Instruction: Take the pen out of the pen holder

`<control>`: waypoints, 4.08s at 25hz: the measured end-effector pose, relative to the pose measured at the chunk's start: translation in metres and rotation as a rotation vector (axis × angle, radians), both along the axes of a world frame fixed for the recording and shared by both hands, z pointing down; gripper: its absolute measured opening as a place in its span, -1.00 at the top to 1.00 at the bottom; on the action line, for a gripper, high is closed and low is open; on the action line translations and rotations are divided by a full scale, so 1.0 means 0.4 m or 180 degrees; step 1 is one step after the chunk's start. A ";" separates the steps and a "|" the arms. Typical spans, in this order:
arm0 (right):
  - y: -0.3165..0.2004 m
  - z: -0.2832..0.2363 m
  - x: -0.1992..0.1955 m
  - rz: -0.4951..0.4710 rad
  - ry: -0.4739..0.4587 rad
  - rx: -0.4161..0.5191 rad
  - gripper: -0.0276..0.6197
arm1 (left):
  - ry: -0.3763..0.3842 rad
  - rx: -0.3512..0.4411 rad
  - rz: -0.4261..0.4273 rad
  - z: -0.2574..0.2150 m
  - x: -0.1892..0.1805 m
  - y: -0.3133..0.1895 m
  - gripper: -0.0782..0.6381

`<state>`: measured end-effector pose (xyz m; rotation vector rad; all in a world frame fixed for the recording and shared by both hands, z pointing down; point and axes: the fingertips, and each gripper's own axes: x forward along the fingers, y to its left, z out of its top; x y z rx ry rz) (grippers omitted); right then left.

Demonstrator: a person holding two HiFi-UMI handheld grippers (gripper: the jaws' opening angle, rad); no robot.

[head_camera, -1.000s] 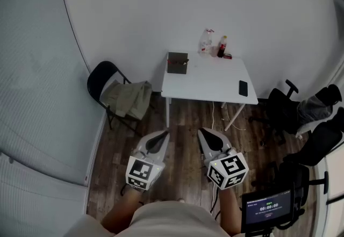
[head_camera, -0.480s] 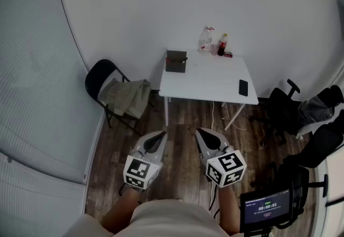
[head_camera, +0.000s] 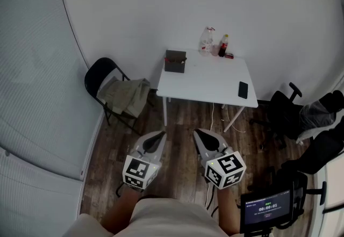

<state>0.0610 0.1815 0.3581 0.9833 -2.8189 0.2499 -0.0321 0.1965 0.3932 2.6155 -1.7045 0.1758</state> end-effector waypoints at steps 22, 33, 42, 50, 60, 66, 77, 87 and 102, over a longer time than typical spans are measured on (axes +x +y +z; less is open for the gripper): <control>-0.019 0.067 0.079 0.0099 -0.0111 0.0066 0.91 | 0.0008 -0.0025 -0.0037 0.092 0.050 -0.014 0.78; -0.390 0.050 -0.069 0.0245 -0.0023 0.0070 0.91 | 0.0062 -0.0086 0.0225 0.080 -0.064 -0.404 0.78; -0.588 0.061 -0.155 0.0427 -0.0052 0.0022 0.91 | 0.0056 -0.0138 0.0359 0.094 -0.159 -0.610 0.78; -0.715 0.073 -0.197 0.0566 -0.0020 -0.0018 0.91 | 0.0118 -0.0186 0.0454 0.115 -0.213 -0.752 0.78; -0.746 0.075 -0.207 0.0610 0.0000 -0.0037 0.91 | 0.0146 -0.0218 0.0469 0.129 -0.229 -0.789 0.78; -0.746 0.077 -0.200 0.0620 -0.0015 -0.0030 0.91 | 0.0138 -0.0217 0.0484 0.133 -0.222 -0.793 0.78; -0.739 0.113 -0.168 0.0583 -0.0069 -0.0077 0.91 | 0.0053 -0.0272 0.0417 0.169 -0.194 -0.773 0.78; -0.833 0.082 -0.091 0.0324 -0.0187 -0.0136 0.91 | -0.0170 -0.0352 0.0202 0.130 -0.103 -0.886 0.78; -0.914 0.128 -0.034 0.0164 -0.0330 -0.0373 0.91 | -0.0400 -0.0410 0.0039 0.146 -0.052 -0.983 0.74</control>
